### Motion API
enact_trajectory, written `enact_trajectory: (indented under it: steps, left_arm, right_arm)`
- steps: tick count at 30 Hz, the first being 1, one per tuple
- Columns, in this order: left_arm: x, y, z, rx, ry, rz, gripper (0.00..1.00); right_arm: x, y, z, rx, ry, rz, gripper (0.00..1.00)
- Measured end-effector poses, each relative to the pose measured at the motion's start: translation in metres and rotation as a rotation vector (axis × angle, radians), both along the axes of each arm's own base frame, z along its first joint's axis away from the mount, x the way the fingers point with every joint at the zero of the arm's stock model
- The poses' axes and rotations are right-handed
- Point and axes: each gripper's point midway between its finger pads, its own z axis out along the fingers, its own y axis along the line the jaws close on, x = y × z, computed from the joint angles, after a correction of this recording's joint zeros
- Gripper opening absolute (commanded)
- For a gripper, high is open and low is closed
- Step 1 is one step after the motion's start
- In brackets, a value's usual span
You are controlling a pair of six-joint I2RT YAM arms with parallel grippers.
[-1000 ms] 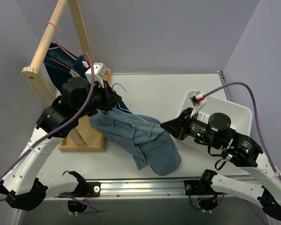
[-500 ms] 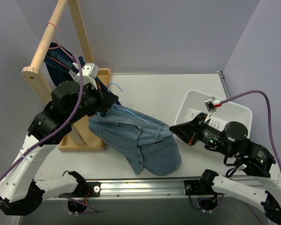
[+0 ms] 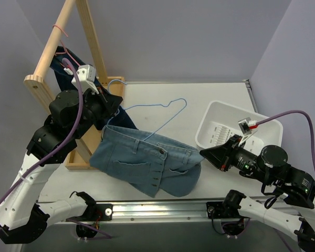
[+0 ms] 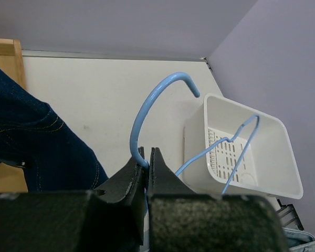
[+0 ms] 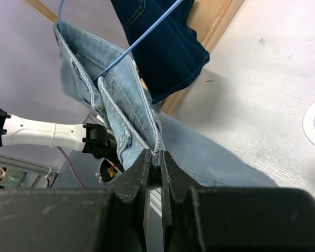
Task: Remove the skirt from the hanger
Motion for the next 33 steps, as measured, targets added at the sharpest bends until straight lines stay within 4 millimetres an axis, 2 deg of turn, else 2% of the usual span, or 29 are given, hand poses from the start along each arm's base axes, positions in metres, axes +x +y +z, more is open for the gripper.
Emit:
enact_trajectory:
  steps: [8, 17, 23, 33]
  left_arm:
    - [-0.005, -0.005, 0.003, -0.041, 0.013, -0.031, 0.02]
    - [-0.002, -0.007, 0.01, -0.091, 0.008, -0.033, 0.02]
    - [-0.004, -0.017, 0.024, -0.141, -0.008, -0.075, 0.02]
    - [-0.01, -0.018, 0.061, -0.207, -0.06, -0.099, 0.02]
  right_arm:
    - [0.005, 0.006, -0.004, 0.003, -0.001, -0.003, 0.0]
    - [0.028, 0.051, -0.043, -0.052, 0.071, 0.042, 0.0]
    - [0.04, 0.075, -0.062, -0.075, 0.115, 0.067, 0.0]
    - [0.043, 0.08, -0.06, -0.033, 0.091, 0.07, 0.0]
